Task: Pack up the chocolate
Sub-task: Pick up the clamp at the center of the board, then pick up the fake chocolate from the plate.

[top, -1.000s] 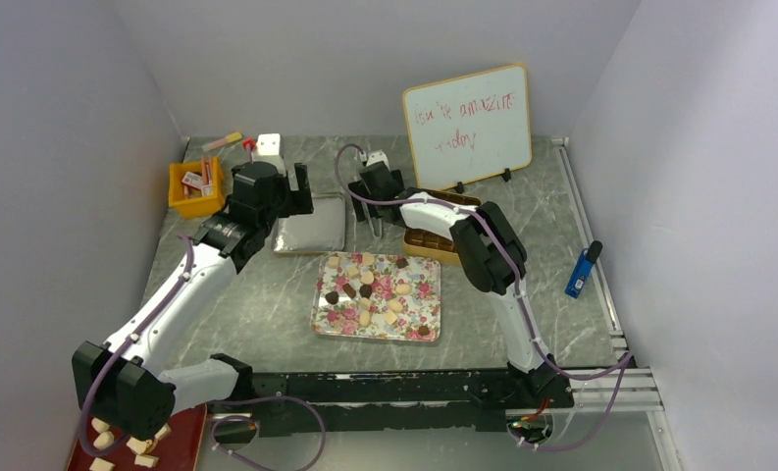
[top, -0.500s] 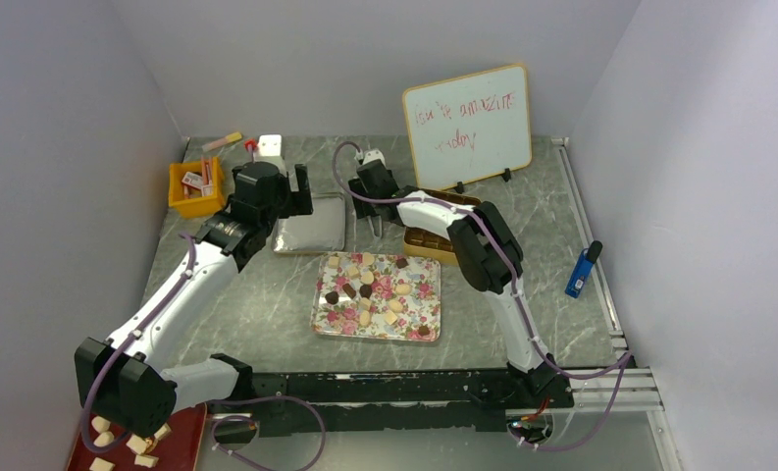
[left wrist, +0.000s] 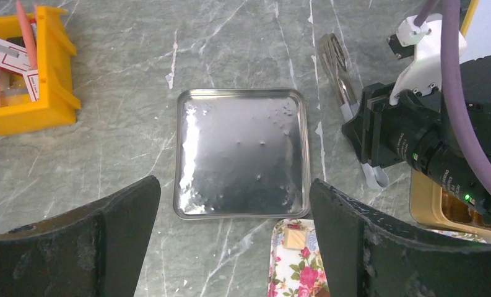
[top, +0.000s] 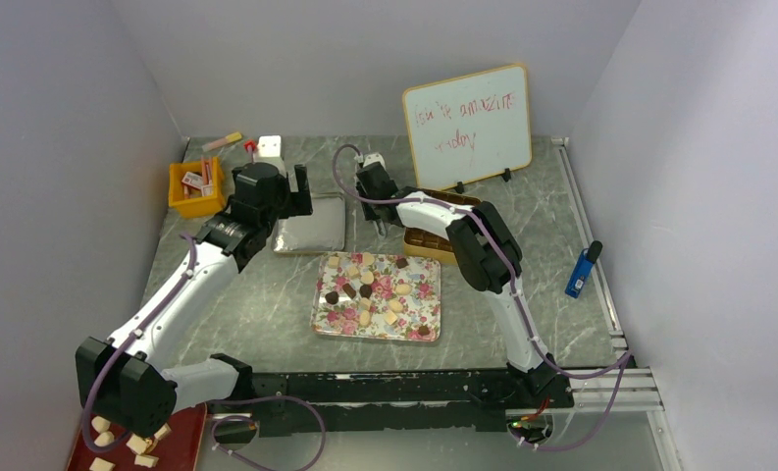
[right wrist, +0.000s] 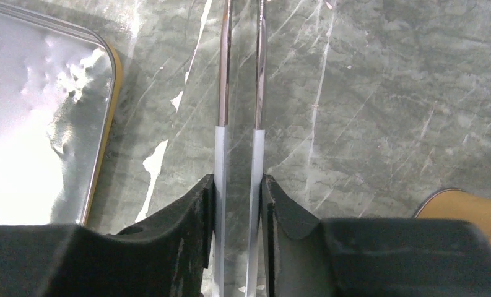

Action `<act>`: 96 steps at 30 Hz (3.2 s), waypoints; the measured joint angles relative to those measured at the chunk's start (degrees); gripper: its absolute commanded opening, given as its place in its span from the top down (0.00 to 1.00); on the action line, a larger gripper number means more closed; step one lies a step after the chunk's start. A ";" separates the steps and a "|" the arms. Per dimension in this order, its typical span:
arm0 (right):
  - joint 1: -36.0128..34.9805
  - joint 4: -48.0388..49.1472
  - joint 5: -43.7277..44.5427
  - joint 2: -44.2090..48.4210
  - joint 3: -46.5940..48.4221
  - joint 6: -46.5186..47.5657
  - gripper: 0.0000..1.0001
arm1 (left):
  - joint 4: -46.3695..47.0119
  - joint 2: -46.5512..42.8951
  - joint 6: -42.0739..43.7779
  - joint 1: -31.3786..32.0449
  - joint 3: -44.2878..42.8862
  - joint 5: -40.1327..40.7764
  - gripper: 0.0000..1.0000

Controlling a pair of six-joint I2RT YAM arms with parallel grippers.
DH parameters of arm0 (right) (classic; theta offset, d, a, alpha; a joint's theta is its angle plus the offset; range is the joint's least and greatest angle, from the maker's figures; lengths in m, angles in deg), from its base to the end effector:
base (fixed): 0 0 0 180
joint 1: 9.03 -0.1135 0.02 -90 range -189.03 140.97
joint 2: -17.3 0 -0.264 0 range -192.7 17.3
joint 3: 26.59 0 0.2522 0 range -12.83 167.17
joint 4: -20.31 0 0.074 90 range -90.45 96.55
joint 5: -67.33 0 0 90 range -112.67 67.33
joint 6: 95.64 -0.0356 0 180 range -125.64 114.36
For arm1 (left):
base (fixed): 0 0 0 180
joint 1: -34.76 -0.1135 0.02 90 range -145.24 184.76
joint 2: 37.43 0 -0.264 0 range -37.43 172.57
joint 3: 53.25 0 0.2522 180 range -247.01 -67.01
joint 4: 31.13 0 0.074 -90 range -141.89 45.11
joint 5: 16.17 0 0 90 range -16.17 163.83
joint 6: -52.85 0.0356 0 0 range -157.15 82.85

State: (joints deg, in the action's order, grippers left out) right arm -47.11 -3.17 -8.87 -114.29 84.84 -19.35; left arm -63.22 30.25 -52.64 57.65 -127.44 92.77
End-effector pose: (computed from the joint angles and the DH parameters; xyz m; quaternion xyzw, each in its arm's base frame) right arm 0.4071 0.3082 0.1491 -0.1464 0.9020 0.0713 0.3998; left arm 0.2509 -0.0934 0.3398 -0.0337 0.8385 -0.0413 0.5423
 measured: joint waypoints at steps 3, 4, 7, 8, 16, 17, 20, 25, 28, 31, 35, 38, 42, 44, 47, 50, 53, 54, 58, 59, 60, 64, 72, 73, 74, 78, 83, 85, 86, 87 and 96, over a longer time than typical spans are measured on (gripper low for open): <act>0.00 -0.09 0.04 0.00 0.00 -0.04 0.82 | 0.04 0.00 -0.02 0.00 0.09 -0.02 0.05; 0.00 -0.11 0.04 0.00 0.00 -0.07 0.84 | 0.07 0.00 -0.02 0.00 0.09 -0.02 0.05; 0.00 -0.13 0.07 0.00 0.00 0.02 0.85 | 0.07 0.00 -0.07 0.00 0.09 -0.02 0.05; 0.00 -0.13 0.09 0.02 0.00 0.04 0.85 | 0.04 0.00 -0.11 0.00 0.09 -0.02 0.06; -0.35 -3.41 1.07 0.57 0.57 0.63 0.85 | -0.24 -0.02 -0.59 0.00 0.09 -0.22 0.07; -0.52 -4.55 1.25 0.76 0.98 0.63 0.85 | -0.42 -0.02 -0.76 0.00 0.09 -0.31 0.07; -0.94 -8.15 1.68 2.01 2.08 0.63 0.85 | -1.11 -0.04 -1.38 -0.02 0.09 -1.01 0.07; -2.03 -14.32 2.62 5.77 4.85 0.22 0.85 | -2.08 -0.24 -2.25 -0.07 0.09 -2.21 0.08; -2.51 -17.33 2.64 7.93 7.06 -0.48 0.85 | -2.32 -0.37 -2.58 -0.07 0.09 -3.06 0.08; -2.93 -19.76 2.62 10.54 7.52 -1.57 0.83 | -2.47 -0.37 -3.08 -0.09 0.09 -4.13 0.08; -3.28 -22.99 2.56 14.43 6.08 -3.43 0.81 | -2.49 -0.59 -3.54 -0.11 0.39 -5.18 0.08; -3.69 -24.90 2.29 17.84 3.17 -4.96 0.80 | -2.47 -0.90 -3.72 -0.11 0.81 -5.70 0.08; -5.07 -27.41 2.49 22.01 -0.87 -6.49 0.79 | -2.49 -1.09 -3.74 -0.11 1.22 -6.19 0.08; -6.21 -28.63 2.67 23.54 -2.45 -7.19 0.79 | -2.43 -1.11 -3.74 -0.11 1.27 -6.38 0.08; -7.96 -29.94 2.71 25.64 -4.76 -8.31 0.78 | -2.40 -1.11 -3.80 -0.11 1.42 -6.93 0.08; -9.77 -31.41 2.69 27.85 -7.28 -9.35 0.78 | -2.29 -1.11 -3.87 -0.11 1.60 -7.21 0.08; -11.26 -32.83 2.97 30.62 -10.01 -10.60 0.79 | -2.25 -1.11 -3.87 -0.11 1.62 -7.37 0.08; -11.72 -33.62 3.13 31.69 -10.80 -11.02 0.78 | -2.23 -1.11 -3.87 -0.11 1.62 -7.39 0.08; -13.66 -36.04 3.28 36.79 -13.77 -13.07 0.79 | -2.23 -1.11 -3.87 -0.11 1.62 -7.54 0.08; -14.19 -36.87 3.39 38.21 -14.43 -13.73 0.79 | -2.21 -1.11 -3.87 -0.11 1.60 -7.54 0.08; -14.75 -37.68 3.63 39.58 -15.10 -14.38 0.79 | -2.21 -1.11 -3.89 -0.11 1.62 -7.52 0.08; -17.59 -41.18 4.02 45.31 -18.12 -17.29 0.79 | -2.19 -1.11 -3.91 -0.11 1.62 -7.54 0.09; -23.50 -49.92 4.42 53.24 -23.17 -24.33 0.79 | -2.08 -1.11 -4.76 -0.11 1.60 -7.80 0.09; -24.06 -50.90 4.52 53.94 -23.76 -25.24 0.78 | -2.08 -1.11 -4.94 -0.11 1.62 -8.02 0.09; -24.70 -51.60 4.66 54.66 -24.50 -26.14 0.78 | -2.08 -1.11 -5.01 -0.11 1.62 -8.20 0.09; -26.69 -54.29 4.85 57.07 -27.85 -29.73 0.76 | -1.86 -1.11 -5.27 -0.11 2.12 -8.70 0.10; -28.61 -55.91 5.18 57.94 -30.77 -33.55 0.64 | -1.86 -1.14 -5.31 -0.11 2.36 -8.94 0.10; -29.38 -56.04 5.16 57.96 -31.65 -34.67 0.59 | -1.88 -1.22 -5.31 -0.11 2.36 -9.05 0.10; -29.75 -56.08 5.14 57.96 -31.98 -35.12 0.56 | -1.88 -1.31 -5.29 -0.11 2.36 -9.05 0.10; -29.99 -56.06 5.14 57.96 -32.20 -35.56 0.54 | -1.90 -1.40 -5.31 -0.11 2.36 -9.07 0.10; -30.93 -55.45 5.07 57.94 -33.70 -37.53 0.56 | -1.86 -1.97 -5.29 -0.11 2.64 -9.14 0.11</act>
State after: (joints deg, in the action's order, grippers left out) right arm -78.04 -58.62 -3.80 -56.35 51.13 -56.88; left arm -65.07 28.28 -57.93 57.54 -124.79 83.63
